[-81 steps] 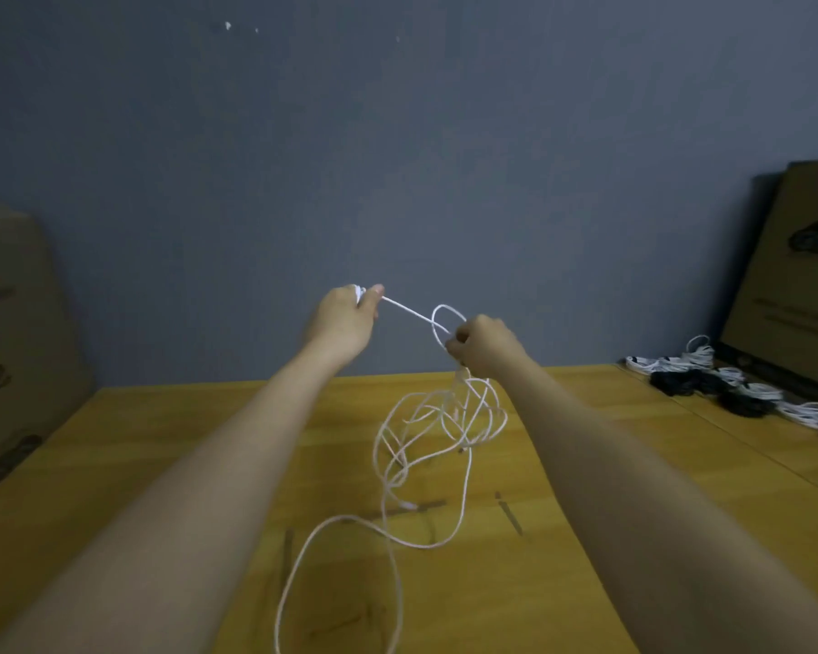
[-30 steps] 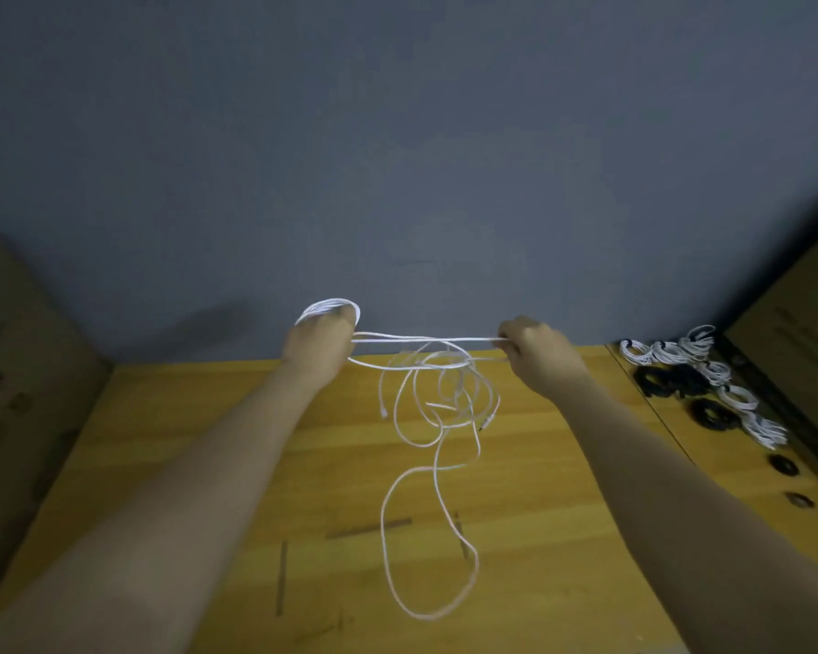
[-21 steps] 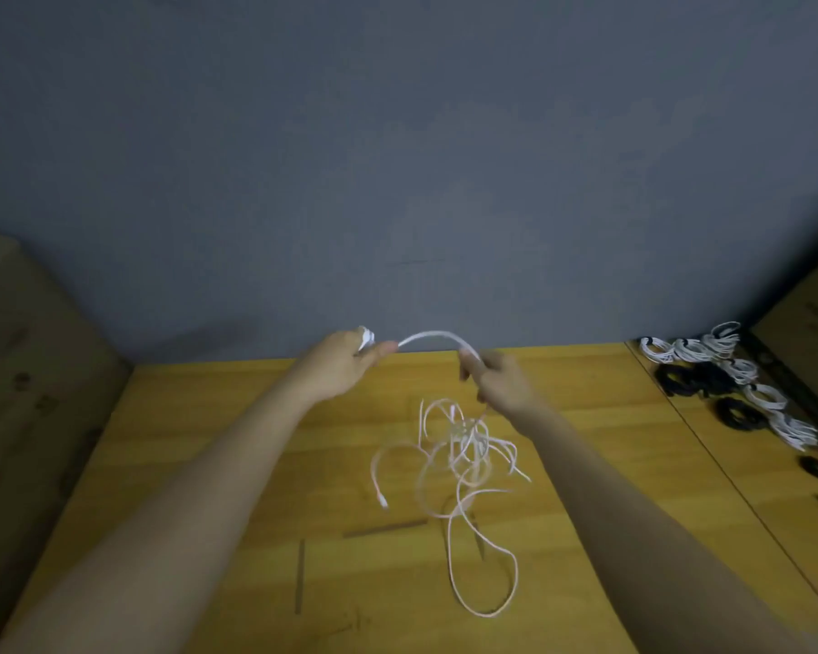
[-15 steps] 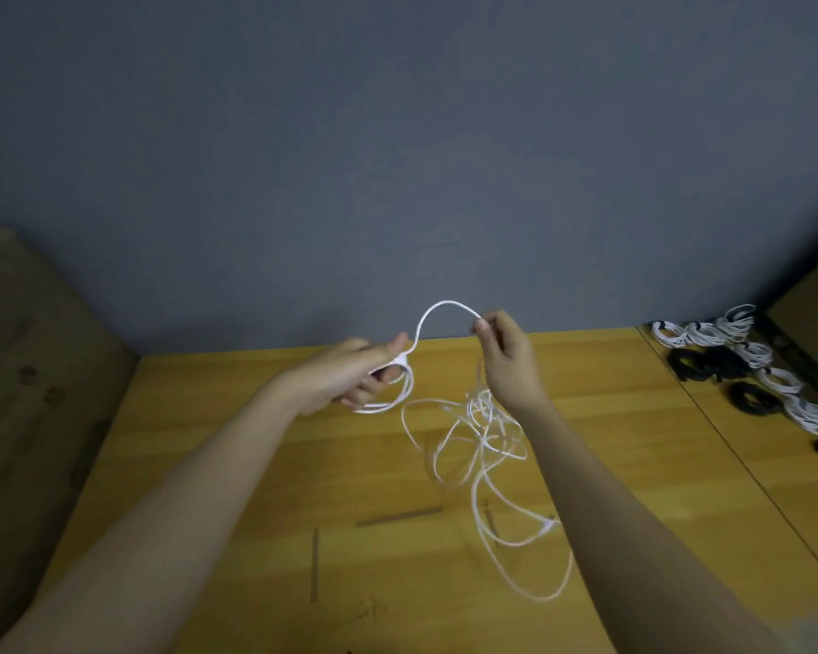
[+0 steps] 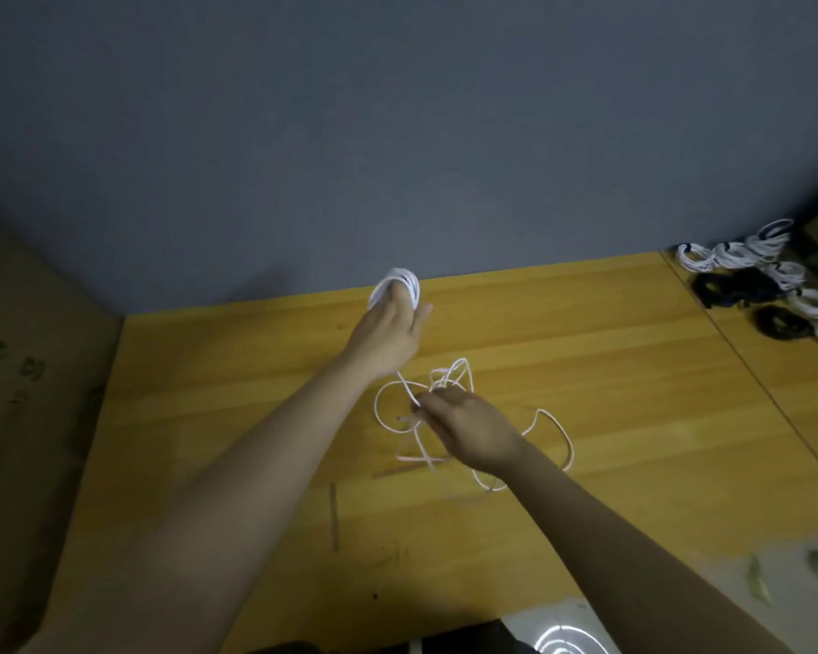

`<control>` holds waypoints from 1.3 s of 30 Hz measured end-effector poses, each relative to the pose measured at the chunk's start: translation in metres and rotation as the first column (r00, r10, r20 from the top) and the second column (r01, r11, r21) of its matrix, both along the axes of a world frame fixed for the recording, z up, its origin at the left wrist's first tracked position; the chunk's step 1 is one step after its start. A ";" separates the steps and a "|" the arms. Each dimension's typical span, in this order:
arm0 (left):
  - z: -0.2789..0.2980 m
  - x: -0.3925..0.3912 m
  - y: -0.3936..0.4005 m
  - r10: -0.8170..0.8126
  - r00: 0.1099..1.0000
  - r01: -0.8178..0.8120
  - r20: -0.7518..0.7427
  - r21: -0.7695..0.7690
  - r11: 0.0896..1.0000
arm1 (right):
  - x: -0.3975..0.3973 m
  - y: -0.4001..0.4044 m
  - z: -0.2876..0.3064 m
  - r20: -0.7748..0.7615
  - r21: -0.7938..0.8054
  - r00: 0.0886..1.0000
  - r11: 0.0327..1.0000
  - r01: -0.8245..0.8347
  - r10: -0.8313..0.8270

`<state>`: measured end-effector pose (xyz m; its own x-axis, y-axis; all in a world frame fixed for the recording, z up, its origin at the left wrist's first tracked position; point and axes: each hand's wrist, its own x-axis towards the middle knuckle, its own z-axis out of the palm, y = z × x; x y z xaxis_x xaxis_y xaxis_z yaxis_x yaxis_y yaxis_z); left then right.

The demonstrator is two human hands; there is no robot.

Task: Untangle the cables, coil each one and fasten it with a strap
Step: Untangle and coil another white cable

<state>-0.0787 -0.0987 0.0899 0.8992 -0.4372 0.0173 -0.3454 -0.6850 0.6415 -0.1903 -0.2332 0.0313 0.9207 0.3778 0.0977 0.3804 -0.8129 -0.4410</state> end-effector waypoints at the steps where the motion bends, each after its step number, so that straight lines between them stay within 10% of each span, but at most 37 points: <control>1: -0.007 0.000 0.001 -0.078 0.997 0.072 0.023 0.176 0.982 | 0.005 -0.008 0.004 0.081 -0.010 0.997 1.000 -0.006 0.007; 3: -0.013 -0.003 0.004 -0.165 0.983 0.182 -0.081 0.289 0.940 | 0.017 -0.028 0.012 0.166 0.044 0.983 0.996 0.073 -0.079; 10: 0.000 -0.007 -0.010 -0.350 0.849 0.357 -0.395 -0.060 0.932 | 0.065 -0.075 0.003 -0.043 0.145 0.966 0.955 0.260 -0.257; 13: 0.008 -0.001 -0.016 -0.347 0.680 0.091 -0.646 -0.395 0.914 | 0.066 -0.069 -0.012 0.014 0.175 0.958 0.945 0.278 -0.285; 16: 0.006 0.008 -0.016 -0.261 0.707 -0.245 -0.658 -0.573 0.782 | 0.057 -0.069 -0.029 0.077 0.170 0.936 0.930 0.326 -0.342; 21: -0.009 0.030 -0.014 0.020 0.752 -0.505 -0.659 -0.557 0.659 | 0.053 -0.076 -0.038 -0.041 0.481 0.852 0.737 0.474 -0.521; 26: -0.019 0.057 0.000 0.331 0.664 -0.736 -0.670 -0.510 0.445 | 0.051 -0.114 -0.054 -0.158 0.396 0.626 0.532 0.748 -0.763; 32: -0.004 0.047 -0.022 0.219 0.826 -0.485 -0.520 -0.456 0.746 | 0.065 -0.128 -0.043 -0.244 0.124 0.632 0.622 0.773 -0.736; 36: 0.018 0.036 -0.042 -0.022 0.878 -0.228 -0.478 -0.458 0.859 | 0.085 -0.096 -0.008 -0.075 0.362 0.937 0.866 0.344 -0.341; 39: 0.033 0.031 -0.049 -0.091 0.860 -0.217 -0.503 -0.521 0.826 | 0.094 -0.069 -0.002 -0.261 0.482 0.963 0.855 0.190 -0.067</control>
